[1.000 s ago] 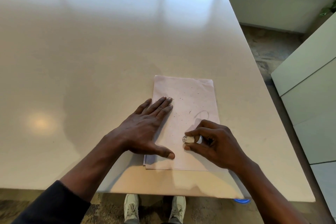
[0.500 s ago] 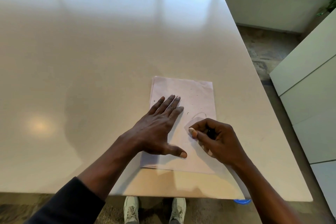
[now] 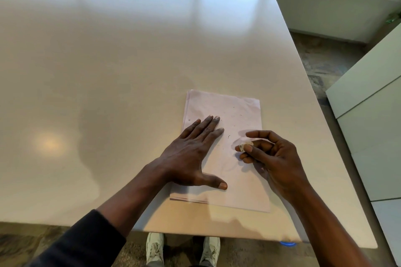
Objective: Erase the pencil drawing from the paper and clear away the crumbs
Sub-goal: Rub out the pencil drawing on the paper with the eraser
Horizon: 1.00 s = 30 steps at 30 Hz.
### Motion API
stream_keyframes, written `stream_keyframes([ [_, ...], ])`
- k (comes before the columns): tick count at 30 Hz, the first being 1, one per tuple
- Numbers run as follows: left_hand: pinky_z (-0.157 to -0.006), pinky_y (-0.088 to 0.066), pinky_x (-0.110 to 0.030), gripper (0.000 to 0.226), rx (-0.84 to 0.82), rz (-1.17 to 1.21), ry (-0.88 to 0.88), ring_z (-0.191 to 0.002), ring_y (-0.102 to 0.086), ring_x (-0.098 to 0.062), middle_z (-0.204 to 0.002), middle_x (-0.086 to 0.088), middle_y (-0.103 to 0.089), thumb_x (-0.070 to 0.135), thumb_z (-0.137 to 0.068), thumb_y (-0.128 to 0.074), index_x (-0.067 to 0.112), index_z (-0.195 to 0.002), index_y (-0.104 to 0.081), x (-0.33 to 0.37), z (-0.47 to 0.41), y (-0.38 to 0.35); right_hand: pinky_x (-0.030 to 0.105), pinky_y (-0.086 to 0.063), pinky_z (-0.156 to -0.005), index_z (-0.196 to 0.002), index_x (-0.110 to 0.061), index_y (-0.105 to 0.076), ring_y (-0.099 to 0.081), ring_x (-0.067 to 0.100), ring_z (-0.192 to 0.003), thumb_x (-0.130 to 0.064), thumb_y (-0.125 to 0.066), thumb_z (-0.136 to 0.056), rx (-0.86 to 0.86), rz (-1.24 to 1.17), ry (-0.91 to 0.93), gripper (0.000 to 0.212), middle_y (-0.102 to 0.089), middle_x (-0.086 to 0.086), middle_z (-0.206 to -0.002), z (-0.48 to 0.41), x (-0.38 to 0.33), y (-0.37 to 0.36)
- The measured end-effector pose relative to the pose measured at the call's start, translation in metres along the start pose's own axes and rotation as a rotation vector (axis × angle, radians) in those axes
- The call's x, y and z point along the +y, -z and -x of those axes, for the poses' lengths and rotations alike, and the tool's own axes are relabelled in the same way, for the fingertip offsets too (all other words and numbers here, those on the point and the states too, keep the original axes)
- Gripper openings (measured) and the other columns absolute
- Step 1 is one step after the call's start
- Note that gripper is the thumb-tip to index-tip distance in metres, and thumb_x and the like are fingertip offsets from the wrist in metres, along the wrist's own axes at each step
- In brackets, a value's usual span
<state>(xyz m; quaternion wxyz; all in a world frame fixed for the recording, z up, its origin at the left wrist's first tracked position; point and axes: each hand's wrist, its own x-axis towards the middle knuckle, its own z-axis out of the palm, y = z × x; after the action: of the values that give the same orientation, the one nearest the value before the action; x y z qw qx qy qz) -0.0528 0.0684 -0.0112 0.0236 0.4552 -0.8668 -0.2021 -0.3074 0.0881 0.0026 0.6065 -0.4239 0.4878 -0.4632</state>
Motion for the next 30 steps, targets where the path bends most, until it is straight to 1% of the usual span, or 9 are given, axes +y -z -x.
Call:
stream_keyframes([
  [5, -0.134, 0.008, -0.041, 0.139, 0.014, 0.004, 0.0, -0.156, 0.037, -0.007, -0.174, 0.006, 0.032, 0.098, -0.073, -0.058, 0.023, -0.171, 0.006, 0.0, 0.001, 0.0, 0.029, -0.065, -0.068, -0.11, 0.01, -0.071, -0.076, 0.029, -0.07, -0.001, -0.073, -0.085, 0.023, 0.018, 0.054, 0.027, -0.076, 0.032, -0.092, -0.001, 0.002, -0.001],
  [9, -0.134, 0.009, -0.04, 0.139, 0.015, 0.003, 0.002, -0.155, 0.038, -0.007, -0.174, 0.006, 0.031, 0.098, -0.073, -0.058, 0.023, -0.171, 0.006, -0.001, 0.001, -0.001, 0.04, -0.063, -0.069, -0.112, 0.007, -0.069, -0.072, 0.036, -0.071, -0.008, -0.075, -0.09, 0.021, -0.007, 0.059, 0.028, -0.07, 0.038, -0.091, -0.002, 0.007, 0.001],
  [11, -0.133, 0.01, -0.039, 0.139, 0.014, 0.007, 0.002, -0.155, 0.038, -0.007, -0.174, 0.006, 0.032, 0.098, -0.073, -0.057, 0.023, -0.171, 0.007, -0.001, 0.001, -0.001, 0.046, -0.063, -0.072, -0.113, 0.004, -0.069, -0.071, 0.038, -0.074, -0.01, -0.076, -0.09, 0.015, -0.014, 0.056, 0.028, -0.068, 0.041, -0.093, -0.001, 0.008, 0.001],
  [14, -0.133, 0.011, -0.039, 0.139, 0.01, 0.006, 0.002, -0.155, 0.039, -0.007, -0.173, 0.006, 0.032, 0.098, -0.073, -0.057, 0.023, -0.171, 0.007, -0.001, 0.001, -0.001, 0.043, -0.067, -0.081, -0.113, 0.003, -0.071, -0.076, 0.042, -0.083, -0.004, -0.075, -0.089, 0.026, 0.03, 0.057, 0.025, -0.072, 0.036, -0.097, 0.001, 0.005, 0.002],
  [17, -0.133, 0.011, -0.039, 0.139, 0.013, 0.009, 0.0, -0.155, 0.038, -0.007, -0.174, 0.006, 0.032, 0.098, -0.073, -0.057, 0.023, -0.171, 0.007, -0.001, 0.0, -0.002, 0.042, -0.067, -0.087, -0.111, 0.004, -0.073, -0.077, 0.046, -0.097, -0.013, -0.083, -0.084, 0.035, 0.047, 0.06, 0.034, -0.075, 0.033, -0.102, 0.002, 0.003, 0.003],
  [19, -0.133, 0.01, -0.039, 0.139, 0.016, 0.005, 0.001, -0.155, 0.038, -0.007, -0.174, 0.005, 0.031, 0.098, -0.073, -0.056, 0.023, -0.171, 0.007, -0.001, 0.0, -0.002, 0.039, -0.067, -0.087, -0.106, 0.002, -0.077, -0.078, 0.044, -0.099, -0.02, -0.088, -0.08, 0.054, 0.074, 0.067, 0.036, -0.077, 0.029, -0.102, 0.003, 0.001, 0.003],
  [21, -0.134, 0.01, -0.04, 0.138, 0.018, -0.003, 0.003, -0.155, 0.038, -0.008, -0.174, 0.005, 0.032, 0.099, -0.074, -0.055, 0.022, -0.171, 0.007, -0.001, 0.0, -0.002, 0.037, -0.067, -0.087, -0.105, 0.001, -0.079, -0.078, 0.043, -0.1, -0.017, -0.086, -0.079, 0.087, 0.121, 0.074, 0.032, -0.08, 0.023, -0.1, 0.004, 0.001, 0.004],
  [24, -0.134, 0.009, -0.041, 0.138, 0.021, -0.009, 0.006, -0.155, 0.038, -0.008, -0.173, 0.004, 0.033, 0.1, -0.074, -0.053, 0.022, -0.17, 0.009, 0.0, 0.0, -0.004, 0.041, -0.066, -0.092, -0.103, -0.001, -0.081, -0.078, 0.041, -0.099, -0.012, -0.084, -0.078, 0.099, 0.187, 0.094, 0.028, -0.081, 0.017, -0.1, 0.005, 0.003, 0.002],
  [30, -0.134, 0.009, -0.041, 0.14, 0.022, -0.027, 0.005, -0.156, 0.038, -0.01, -0.173, 0.003, 0.033, 0.101, -0.073, -0.052, 0.021, -0.17, 0.011, 0.0, 0.0, -0.005, 0.026, -0.063, -0.089, -0.101, -0.017, -0.083, -0.079, 0.015, -0.094, -0.003, -0.092, -0.077, 0.055, 0.485, 0.219, 0.029, -0.083, -0.005, -0.098, 0.009, 0.007, -0.003],
])
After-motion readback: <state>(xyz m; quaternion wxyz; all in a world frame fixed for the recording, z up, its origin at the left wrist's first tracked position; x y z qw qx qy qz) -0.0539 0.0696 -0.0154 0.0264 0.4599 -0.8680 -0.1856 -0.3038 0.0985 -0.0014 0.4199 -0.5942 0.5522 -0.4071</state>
